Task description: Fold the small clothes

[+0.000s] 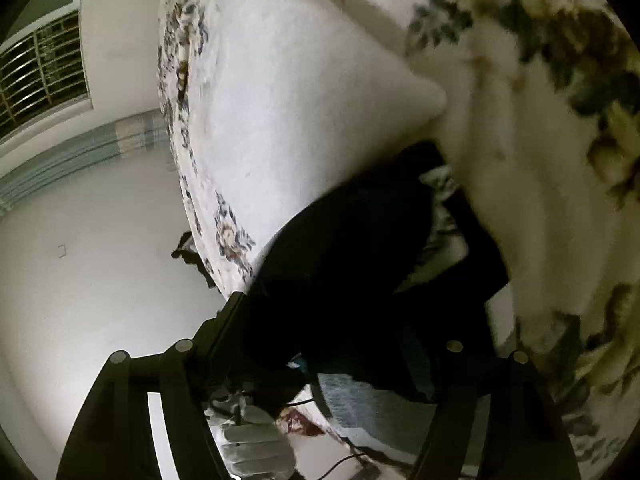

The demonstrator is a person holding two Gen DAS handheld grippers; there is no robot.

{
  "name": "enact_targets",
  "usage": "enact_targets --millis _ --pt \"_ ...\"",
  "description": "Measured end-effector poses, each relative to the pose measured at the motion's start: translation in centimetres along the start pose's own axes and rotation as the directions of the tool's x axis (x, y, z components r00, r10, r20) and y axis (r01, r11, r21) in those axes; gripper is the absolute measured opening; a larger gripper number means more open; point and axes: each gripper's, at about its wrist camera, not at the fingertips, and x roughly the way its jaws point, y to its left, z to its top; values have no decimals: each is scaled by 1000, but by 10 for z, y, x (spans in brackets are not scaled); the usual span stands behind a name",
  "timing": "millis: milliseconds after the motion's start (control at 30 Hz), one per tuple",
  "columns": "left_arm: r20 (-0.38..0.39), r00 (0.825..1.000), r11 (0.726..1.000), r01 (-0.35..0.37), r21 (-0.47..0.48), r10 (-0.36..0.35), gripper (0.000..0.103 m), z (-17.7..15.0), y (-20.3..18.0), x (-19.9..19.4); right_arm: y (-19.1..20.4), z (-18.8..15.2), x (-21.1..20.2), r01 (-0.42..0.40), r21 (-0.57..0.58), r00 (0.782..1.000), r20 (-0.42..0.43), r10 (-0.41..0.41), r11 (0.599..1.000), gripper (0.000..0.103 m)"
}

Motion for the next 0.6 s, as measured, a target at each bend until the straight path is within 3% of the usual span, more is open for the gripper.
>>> enact_targets --millis 167,267,333,400,433,467,533,600 --pt "47 995 978 -97 183 89 71 0 -27 -3 -2 -9 -24 35 -65 995 91 -29 997 74" --pt "7 987 968 -157 195 158 72 9 -30 22 -6 -16 -31 82 -86 991 113 -72 993 74" --pt "-35 985 976 -163 144 170 72 17 -26 39 -4 -15 -27 112 -131 990 103 -98 985 74" --pt "-72 997 999 -39 -39 36 72 25 -9 47 1 -14 -18 183 -181 981 99 -167 966 74" --pt "-79 996 985 38 -166 -52 72 26 5 50 6 -12 -10 223 -222 974 85 -209 949 74" --pt "-64 989 955 114 -274 -137 72 25 17 50 11 -11 -2 261 -257 965 73 -250 931 74" --pt "-4 979 929 191 -318 -203 72 25 20 40 20 -10 9 310 -312 951 83 -299 898 74" --pt "23 978 949 205 -240 -206 72 27 8 28 28 -7 10 331 -333 944 122 -308 883 74"
